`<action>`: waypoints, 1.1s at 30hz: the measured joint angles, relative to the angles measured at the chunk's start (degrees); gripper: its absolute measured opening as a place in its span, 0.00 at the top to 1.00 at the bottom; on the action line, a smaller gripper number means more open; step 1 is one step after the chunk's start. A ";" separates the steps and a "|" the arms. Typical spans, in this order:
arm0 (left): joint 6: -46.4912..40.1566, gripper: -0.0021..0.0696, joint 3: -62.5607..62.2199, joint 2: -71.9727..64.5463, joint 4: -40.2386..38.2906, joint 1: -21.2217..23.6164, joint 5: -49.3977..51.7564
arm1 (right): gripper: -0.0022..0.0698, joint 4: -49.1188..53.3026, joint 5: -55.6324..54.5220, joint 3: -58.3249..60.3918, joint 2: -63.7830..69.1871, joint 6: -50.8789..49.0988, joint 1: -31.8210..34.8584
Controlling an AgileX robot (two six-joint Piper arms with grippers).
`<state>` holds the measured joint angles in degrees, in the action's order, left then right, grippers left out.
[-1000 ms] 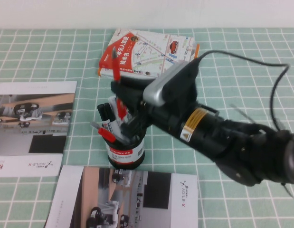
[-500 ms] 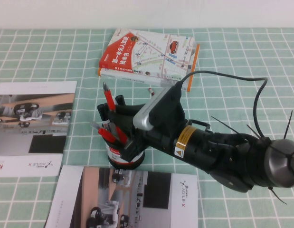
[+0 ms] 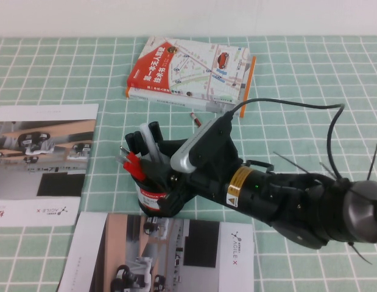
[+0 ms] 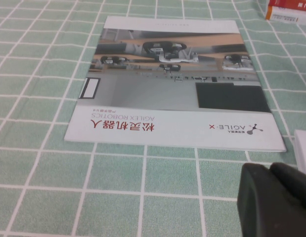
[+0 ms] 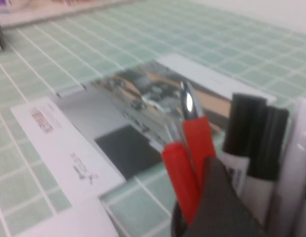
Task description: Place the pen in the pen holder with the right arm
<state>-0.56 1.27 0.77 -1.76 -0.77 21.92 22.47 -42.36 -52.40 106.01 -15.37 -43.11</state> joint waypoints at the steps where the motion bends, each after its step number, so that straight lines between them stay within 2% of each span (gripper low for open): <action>1: 0.00 0.98 0.00 0.00 0.00 0.00 0.00 | 0.50 0.00 1.35 0.00 -0.75 0.00 -0.04; 4: 0.00 0.98 0.00 0.00 0.00 0.00 0.00 | 0.56 0.22 8.23 0.13 -4.56 -1.64 -0.19; 9: 0.00 0.98 0.00 0.00 0.00 0.00 0.00 | 0.88 5.50 21.54 0.61 -16.01 -6.09 -0.28; 12: 0.00 0.98 0.00 0.00 0.00 0.00 0.00 | 0.96 8.47 28.70 1.86 -23.50 -9.04 -0.28; 18: 0.00 0.98 0.00 0.00 0.00 0.00 0.00 | 0.99 9.37 38.74 8.71 -38.55 -13.52 -0.28; 24: 0.00 0.98 0.00 0.00 0.00 0.00 0.00 | 0.99 9.37 44.27 17.30 -51.31 -17.21 -0.28; 33: 0.00 0.98 0.00 0.00 0.00 0.00 0.00 | 1.00 9.37 47.61 24.95 -57.24 -17.66 -0.28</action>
<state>-0.56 1.27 0.77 -1.76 -0.77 21.92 31.84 5.25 -27.45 48.77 -33.03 -43.39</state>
